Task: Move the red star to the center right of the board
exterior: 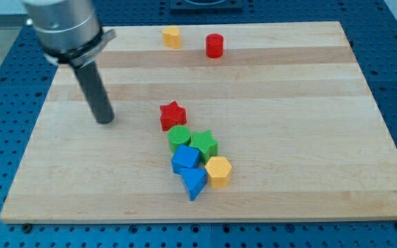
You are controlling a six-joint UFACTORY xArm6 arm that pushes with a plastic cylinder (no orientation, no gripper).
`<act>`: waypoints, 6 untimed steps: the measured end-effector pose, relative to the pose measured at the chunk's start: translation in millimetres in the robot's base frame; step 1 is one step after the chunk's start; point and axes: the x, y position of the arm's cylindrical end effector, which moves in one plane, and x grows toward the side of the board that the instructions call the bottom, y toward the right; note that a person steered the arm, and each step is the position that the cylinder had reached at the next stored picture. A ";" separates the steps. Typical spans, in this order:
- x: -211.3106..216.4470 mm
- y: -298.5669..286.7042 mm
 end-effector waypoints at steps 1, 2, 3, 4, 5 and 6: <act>5.2 1.5; 4.5 60.8; 1.1 118.3; -3.9 171.9; -21.9 223.2; -34.9 279.3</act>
